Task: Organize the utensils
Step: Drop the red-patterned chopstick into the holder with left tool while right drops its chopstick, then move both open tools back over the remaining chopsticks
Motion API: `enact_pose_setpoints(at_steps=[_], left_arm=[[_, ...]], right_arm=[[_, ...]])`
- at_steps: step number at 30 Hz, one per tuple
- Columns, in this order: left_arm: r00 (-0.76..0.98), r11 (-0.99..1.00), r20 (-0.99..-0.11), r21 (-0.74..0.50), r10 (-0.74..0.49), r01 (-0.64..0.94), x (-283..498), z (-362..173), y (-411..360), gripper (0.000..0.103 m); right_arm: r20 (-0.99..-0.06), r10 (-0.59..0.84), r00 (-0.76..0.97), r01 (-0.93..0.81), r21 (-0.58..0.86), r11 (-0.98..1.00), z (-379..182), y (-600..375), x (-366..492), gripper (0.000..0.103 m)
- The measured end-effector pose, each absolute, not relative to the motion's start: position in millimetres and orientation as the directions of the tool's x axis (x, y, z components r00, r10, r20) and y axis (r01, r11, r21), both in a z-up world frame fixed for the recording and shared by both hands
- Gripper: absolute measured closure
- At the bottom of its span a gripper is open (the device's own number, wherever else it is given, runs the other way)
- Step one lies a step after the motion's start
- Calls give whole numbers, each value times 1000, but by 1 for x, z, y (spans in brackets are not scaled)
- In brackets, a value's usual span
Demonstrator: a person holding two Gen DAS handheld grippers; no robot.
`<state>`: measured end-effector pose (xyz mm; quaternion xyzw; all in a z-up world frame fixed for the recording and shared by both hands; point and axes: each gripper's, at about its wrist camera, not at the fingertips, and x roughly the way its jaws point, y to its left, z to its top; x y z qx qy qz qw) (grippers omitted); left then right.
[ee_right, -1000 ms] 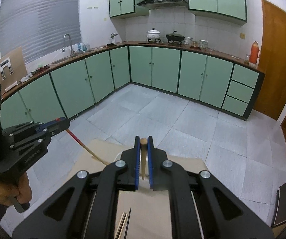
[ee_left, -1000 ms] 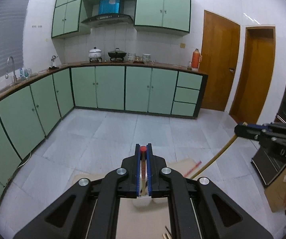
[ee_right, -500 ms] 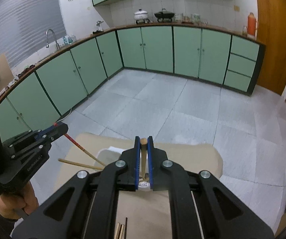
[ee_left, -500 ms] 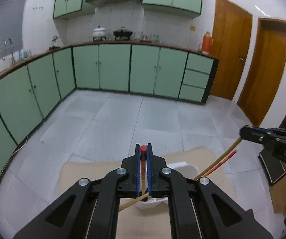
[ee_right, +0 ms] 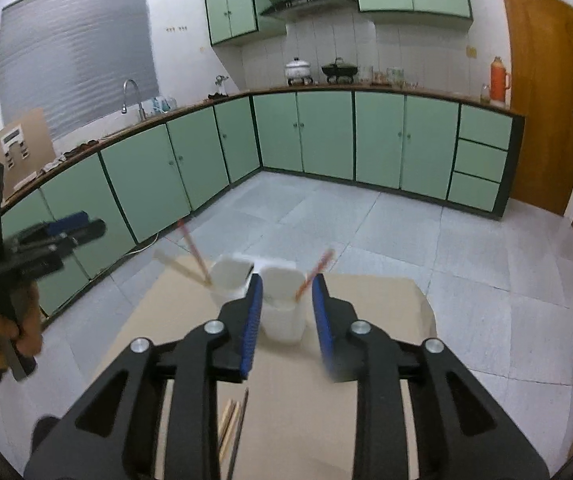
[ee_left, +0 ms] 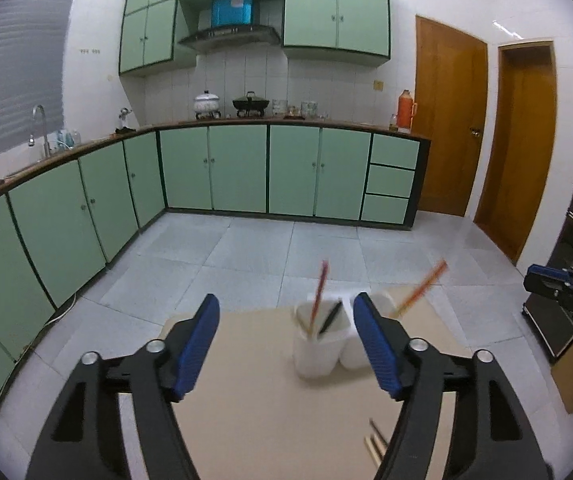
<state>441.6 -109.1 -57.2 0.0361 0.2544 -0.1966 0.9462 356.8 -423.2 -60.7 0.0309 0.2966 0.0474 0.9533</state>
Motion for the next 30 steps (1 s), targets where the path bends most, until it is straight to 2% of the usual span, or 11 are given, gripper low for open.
enact_pose_setpoints(at_steps=[6, 9, 13, 19, 30], left_arm=[[791, 922, -497, -52, -358, 384, 342, -128, -86, 27], [789, 927, -506, -66, -350, 369, 296, -171, -83, 26], [758, 925, -551, -75, -349, 372, 254, -223, -89, 26], [686, 915, -632, -95, -360, 393, 233, -274, -101, 29], [608, 834, -673, -21, -420, 552, 210, -301, -152, 31]], right_arm=[[-581, 76, 810, -58, 49, 997, -153, -402, 259, 72], [-631, 74, 772, -46, 60, 997, -213, -385, 218, 72], [-686, 95, 722, -68, 67, 995, -264, -360, 191, 72], [-693, 124, 710, -102, 72, 992, -277, -337, 190, 72], [-682, 109, 723, -10, 148, 989, -280, -371, 185, 72]])
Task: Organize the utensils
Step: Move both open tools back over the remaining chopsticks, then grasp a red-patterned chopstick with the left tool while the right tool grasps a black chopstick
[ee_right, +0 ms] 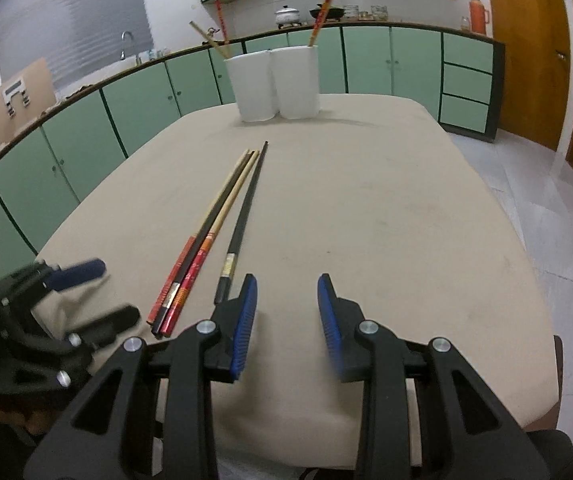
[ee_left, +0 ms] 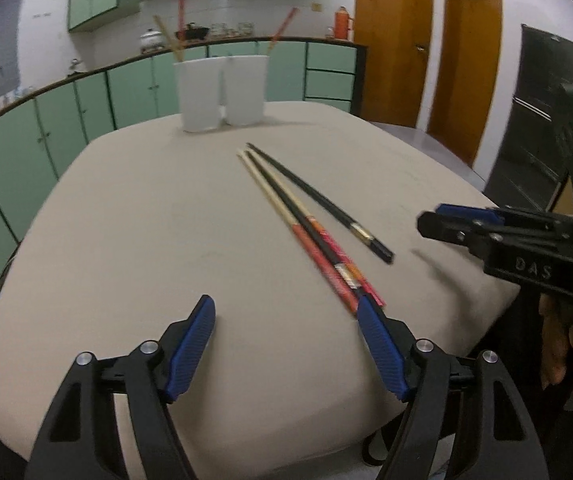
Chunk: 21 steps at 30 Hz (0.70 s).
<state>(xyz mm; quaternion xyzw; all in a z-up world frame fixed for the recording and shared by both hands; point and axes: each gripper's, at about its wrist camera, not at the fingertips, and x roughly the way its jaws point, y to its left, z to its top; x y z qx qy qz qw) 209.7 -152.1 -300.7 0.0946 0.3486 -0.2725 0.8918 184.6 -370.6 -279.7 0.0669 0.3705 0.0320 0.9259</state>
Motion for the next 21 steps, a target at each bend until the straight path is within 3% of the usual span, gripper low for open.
enact_pose_setpoints(at_steps=[5, 10, 17, 21], left_arm=[[613, 826, -673, 6, -414, 564, 207, -304, -162, 29], [638, 877, -687, 0, -349, 480, 217, -306, -148, 30], [633, 873, -678, -25, -373, 487, 220, -304, -144, 31], [647, 885, -674, -22, -357, 466, 227, -307, -144, 43]], right_arm=[[-686, 115, 718, -6, 160, 987, -282, -374, 186, 72], [-689, 119, 715, -20, 151, 988, -281, -369, 187, 72], [-694, 150, 704, -84, 129, 988, -283, -352, 191, 72], [-702, 171, 691, -119, 123, 985, -286, -344, 199, 72]])
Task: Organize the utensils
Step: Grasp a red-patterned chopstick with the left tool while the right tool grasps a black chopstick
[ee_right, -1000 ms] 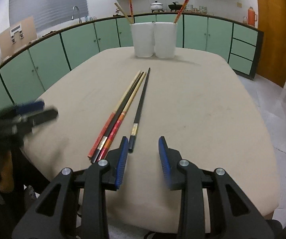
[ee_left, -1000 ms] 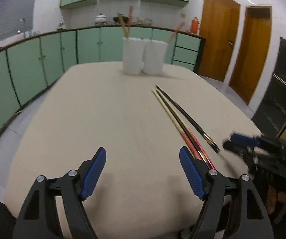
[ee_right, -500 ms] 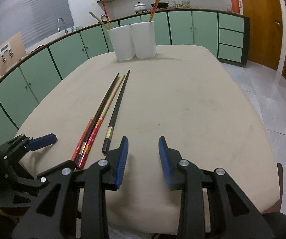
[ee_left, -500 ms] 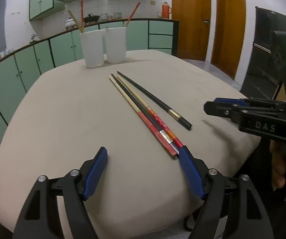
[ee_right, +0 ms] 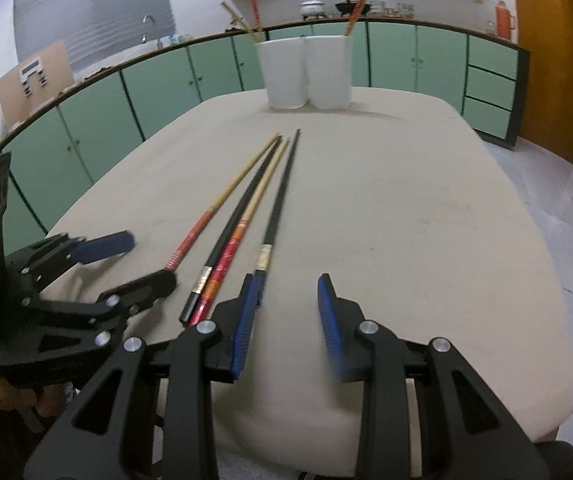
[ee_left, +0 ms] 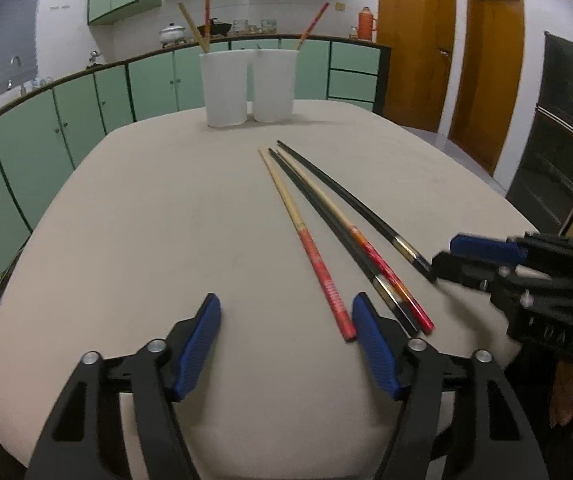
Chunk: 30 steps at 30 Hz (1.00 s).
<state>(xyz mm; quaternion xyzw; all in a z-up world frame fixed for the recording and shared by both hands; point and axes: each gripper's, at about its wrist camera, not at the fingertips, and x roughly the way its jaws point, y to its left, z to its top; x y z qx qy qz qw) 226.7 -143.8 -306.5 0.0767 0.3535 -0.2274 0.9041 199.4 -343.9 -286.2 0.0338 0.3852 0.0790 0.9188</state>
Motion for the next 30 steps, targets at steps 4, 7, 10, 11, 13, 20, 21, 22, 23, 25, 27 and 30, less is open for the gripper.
enact_pose_setpoints(at_steps=[4, 7, 10, 11, 13, 20, 21, 22, 23, 25, 27, 30], left_arm=[[671, 896, -661, -4, -335, 443, 232, -307, -145, 66], [692, 910, -653, 12, -308, 415, 235, -307, -144, 83], [709, 929, -650, 11, -274, 369, 239, -307, -138, 96], [717, 937, -647, 14, -259, 350, 241, -307, -137, 97], [730, 949, -643, 18, -231, 315, 243, -307, -132, 97], [732, 955, -656, 52, -187, 291, 243, -306, -127, 87], [734, 954, -654, 62, -183, 293, 243, -306, -128, 78], [735, 953, -653, 67, -182, 296, 243, -306, -127, 76], [733, 952, -654, 62, -189, 301, 243, -307, -126, 76], [727, 949, -655, 47, -206, 311, 247, -307, -123, 77], [716, 944, -658, 25, -233, 330, 249, -307, -122, 96], [693, 941, -675, -7, -255, 339, 251, -304, -121, 97]], right_arm=[[-707, 161, 688, -128, 101, 987, -290, -339, 209, 71], [-706, 138, 695, -113, 83, 990, -290, -337, 212, 77], [-700, 84, 709, -65, 53, 996, -291, -339, 212, 96], [-697, 50, 715, -29, 41, 999, -291, -342, 211, 96], [-697, 29, 717, 9, 51, 999, -292, -349, 210, 96], [-699, 45, 714, 23, 87, 996, -291, -352, 198, 87], [-698, 45, 715, 22, 86, 996, -292, -352, 196, 86], [-698, 45, 715, 21, 86, 996, -292, -351, 195, 85], [-699, 49, 714, 19, 88, 996, -293, -352, 195, 85], [-698, 55, 714, 20, 99, 995, -293, -352, 198, 85], [-703, 52, 710, 23, 98, 995, -292, -351, 200, 87], [-709, 60, 703, 21, 105, 994, -289, -352, 199, 97]])
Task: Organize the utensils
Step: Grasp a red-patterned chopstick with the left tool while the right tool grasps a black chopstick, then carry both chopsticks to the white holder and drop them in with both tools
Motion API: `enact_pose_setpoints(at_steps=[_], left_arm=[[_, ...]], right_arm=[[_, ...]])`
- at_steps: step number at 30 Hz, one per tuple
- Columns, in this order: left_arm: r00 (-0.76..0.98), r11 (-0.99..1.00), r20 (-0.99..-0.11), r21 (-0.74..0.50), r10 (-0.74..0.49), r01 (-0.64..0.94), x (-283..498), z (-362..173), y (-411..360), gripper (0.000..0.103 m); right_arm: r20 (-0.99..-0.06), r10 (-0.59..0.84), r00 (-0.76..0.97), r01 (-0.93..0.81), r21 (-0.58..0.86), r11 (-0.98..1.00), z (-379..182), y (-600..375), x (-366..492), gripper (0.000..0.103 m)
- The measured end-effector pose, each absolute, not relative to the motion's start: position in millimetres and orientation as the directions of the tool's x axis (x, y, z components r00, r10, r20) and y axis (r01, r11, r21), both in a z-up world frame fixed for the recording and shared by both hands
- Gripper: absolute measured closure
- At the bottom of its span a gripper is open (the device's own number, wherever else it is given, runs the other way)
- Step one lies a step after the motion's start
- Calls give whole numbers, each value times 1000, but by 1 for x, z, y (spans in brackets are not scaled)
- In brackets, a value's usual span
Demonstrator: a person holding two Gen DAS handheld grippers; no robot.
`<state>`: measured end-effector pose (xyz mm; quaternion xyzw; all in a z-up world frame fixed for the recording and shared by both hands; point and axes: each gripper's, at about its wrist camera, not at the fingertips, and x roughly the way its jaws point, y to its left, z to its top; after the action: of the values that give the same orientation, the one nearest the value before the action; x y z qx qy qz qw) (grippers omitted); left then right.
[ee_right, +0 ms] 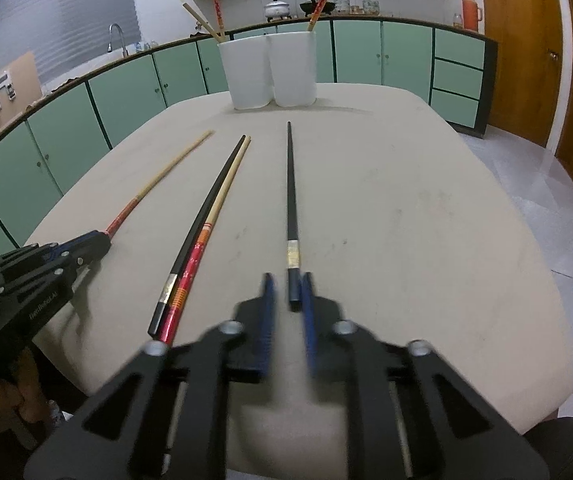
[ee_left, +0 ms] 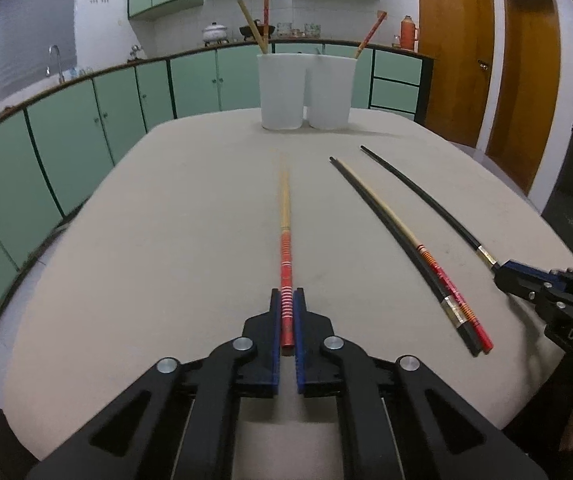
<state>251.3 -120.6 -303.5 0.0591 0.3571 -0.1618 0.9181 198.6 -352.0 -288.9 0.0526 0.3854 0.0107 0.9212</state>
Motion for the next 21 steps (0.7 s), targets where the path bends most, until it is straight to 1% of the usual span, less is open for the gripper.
enact_pose_setpoints(at_steps=[2, 8, 15, 18, 21], left_arm=[[679, 940, -683, -33, -269, 340, 251, -297, -118, 97], [696, 943, -656, -78, -293, 324, 243, -249, -101, 97], [743, 935, -587, -68, -321, 349, 242, -186, -89, 97], [753, 930, -566, -75, -336, 359, 248, -164, -85, 97], [765, 925, -544, -61, -345, 374, 255, -146, -85, 97]], right_arm=[[-699, 69, 712, 23, 121, 992, -280, -354, 195, 97], [-630, 82, 772, 16, 148, 989, -231, -358, 175, 97], [-543, 93, 835, -27, 128, 991, -158, -359, 181, 97], [-522, 101, 847, -52, 107, 993, -135, -357, 190, 97], [-521, 114, 846, -86, 78, 993, -115, -353, 205, 97]])
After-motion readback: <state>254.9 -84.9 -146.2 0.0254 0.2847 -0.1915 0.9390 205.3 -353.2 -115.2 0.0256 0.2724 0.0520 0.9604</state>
